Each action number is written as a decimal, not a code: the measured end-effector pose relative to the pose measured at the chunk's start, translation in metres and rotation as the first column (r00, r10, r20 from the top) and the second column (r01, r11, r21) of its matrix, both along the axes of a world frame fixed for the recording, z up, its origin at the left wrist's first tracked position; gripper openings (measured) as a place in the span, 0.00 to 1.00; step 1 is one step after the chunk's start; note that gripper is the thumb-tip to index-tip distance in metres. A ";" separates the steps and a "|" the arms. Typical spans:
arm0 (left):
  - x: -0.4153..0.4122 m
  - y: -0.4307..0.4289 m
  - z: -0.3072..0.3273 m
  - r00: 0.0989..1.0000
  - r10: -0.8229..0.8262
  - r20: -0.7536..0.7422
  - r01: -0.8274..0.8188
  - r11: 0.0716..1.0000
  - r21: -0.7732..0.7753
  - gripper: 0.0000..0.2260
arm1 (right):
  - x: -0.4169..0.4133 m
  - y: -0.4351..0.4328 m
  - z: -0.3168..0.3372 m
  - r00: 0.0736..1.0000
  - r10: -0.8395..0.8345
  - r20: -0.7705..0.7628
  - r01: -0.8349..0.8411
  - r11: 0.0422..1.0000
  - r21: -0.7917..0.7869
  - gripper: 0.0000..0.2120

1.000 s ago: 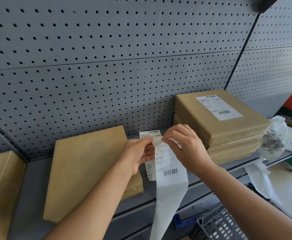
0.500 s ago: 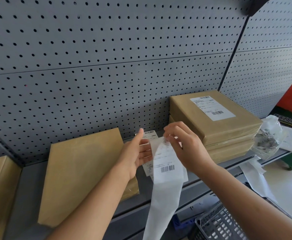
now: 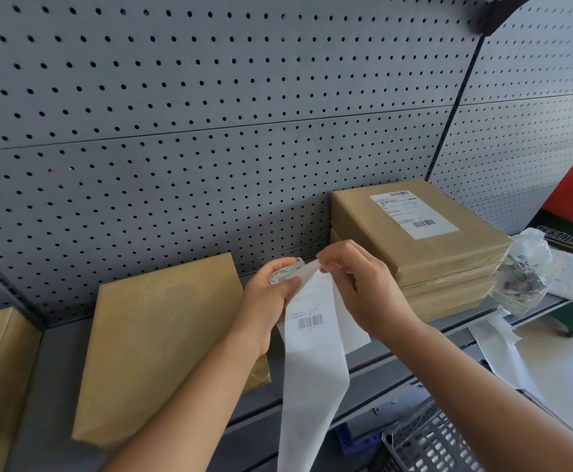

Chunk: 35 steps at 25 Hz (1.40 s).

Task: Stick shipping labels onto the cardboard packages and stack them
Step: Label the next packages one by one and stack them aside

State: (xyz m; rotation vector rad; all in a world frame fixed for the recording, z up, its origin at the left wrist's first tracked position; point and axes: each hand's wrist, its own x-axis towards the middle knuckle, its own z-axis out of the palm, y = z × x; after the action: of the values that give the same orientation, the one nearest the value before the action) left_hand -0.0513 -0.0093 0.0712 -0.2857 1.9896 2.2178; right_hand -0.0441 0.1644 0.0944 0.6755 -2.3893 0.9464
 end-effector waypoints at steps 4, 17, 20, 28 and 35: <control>-0.006 0.000 -0.009 0.999 0.044 0.008 -0.043 0.997 -0.057 0.11 | 0.001 0.001 0.008 1.000 -0.021 -0.018 0.020 0.998 -0.063 0.06; 0.016 0.000 0.013 0.943 -0.313 0.111 0.292 0.942 0.167 0.13 | -0.007 0.000 0.025 0.992 -0.093 -0.085 0.078 0.983 -0.166 0.05; 0.016 0.003 0.011 0.964 -0.250 0.087 0.238 0.963 0.130 0.11 | -0.006 -0.004 0.026 0.993 -0.089 -0.083 0.074 0.983 -0.169 0.05; 0.015 0.006 -0.004 0.987 -0.133 0.089 0.138 0.989 -0.051 0.09 | -0.001 -0.003 0.039 0.981 -0.097 -0.170 0.066 0.982 -0.177 0.05; 0.011 0.018 -0.023 0.965 -0.254 0.063 0.255 0.866 -0.429 0.13 | 0.000 0.001 0.058 0.969 -0.138 -0.203 0.092 0.971 -0.219 0.05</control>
State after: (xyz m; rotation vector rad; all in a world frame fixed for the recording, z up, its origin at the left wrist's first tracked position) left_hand -0.0407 0.0083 0.0480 -0.0654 2.3488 1.5988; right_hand -0.0442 0.1650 0.1520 0.5250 -2.0792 1.0015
